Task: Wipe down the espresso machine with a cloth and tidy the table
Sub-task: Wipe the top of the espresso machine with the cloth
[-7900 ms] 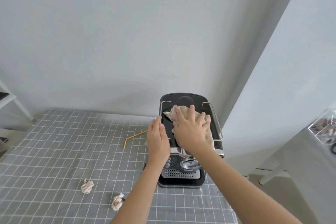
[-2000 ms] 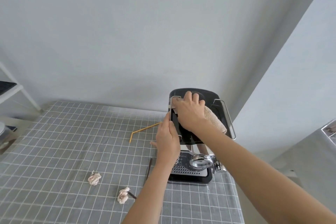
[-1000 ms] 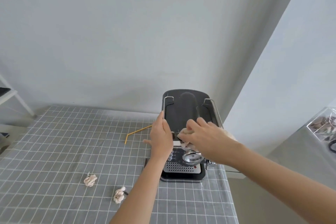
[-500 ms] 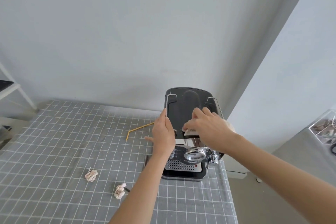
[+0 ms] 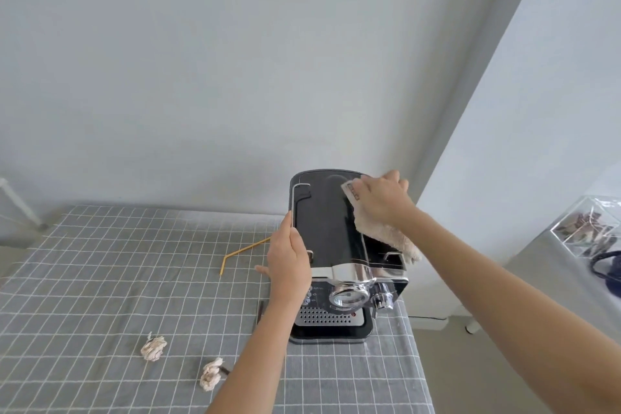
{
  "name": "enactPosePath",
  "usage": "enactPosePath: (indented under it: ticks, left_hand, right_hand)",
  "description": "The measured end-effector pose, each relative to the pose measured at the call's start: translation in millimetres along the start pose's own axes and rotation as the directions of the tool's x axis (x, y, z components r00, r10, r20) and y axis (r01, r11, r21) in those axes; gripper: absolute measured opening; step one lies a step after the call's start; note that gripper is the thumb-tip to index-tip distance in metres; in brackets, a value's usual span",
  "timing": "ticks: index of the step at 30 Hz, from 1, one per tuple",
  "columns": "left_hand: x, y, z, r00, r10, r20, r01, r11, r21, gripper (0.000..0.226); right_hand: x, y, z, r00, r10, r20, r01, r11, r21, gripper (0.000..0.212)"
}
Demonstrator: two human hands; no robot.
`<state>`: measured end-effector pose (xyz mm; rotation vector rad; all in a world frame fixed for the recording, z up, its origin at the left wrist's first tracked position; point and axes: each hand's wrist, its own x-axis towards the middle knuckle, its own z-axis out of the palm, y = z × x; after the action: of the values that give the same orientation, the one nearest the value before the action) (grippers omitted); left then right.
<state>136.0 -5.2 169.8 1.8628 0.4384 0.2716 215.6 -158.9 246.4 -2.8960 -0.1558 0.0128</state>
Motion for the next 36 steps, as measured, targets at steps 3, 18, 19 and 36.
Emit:
enactPosePath:
  ticks: [3,18,19,36]
  left_hand:
    - [0.1,0.5,1.0,1.000,0.007,-0.004,-0.007,1.000,-0.005,0.042]
    - [-0.8,0.0,2.3,1.000,0.013,0.009,-0.013,0.998,-0.059,0.041]
    - [-0.7,-0.8,3.1,1.000,0.015,0.009,-0.014,0.998,-0.054,0.041]
    - [-0.9,-4.7,3.7,1.000,0.007,-0.005,-0.007,1.000,-0.022,0.041]
  right_hand:
    - [-5.5,-6.3,31.0,0.997,0.012,-0.075,-0.025,0.983,-0.182,0.041]
    - [42.3,-19.2,3.0,0.976,-0.114,-0.188,0.155,0.964,0.218,0.032]
    - [56.5,-21.2,15.4,0.983,-0.133,-0.125,0.151,0.977,0.153,0.030]
    - [-37.5,-10.8,41.0,0.869,-0.492,0.058,0.491,0.871,0.026,0.038]
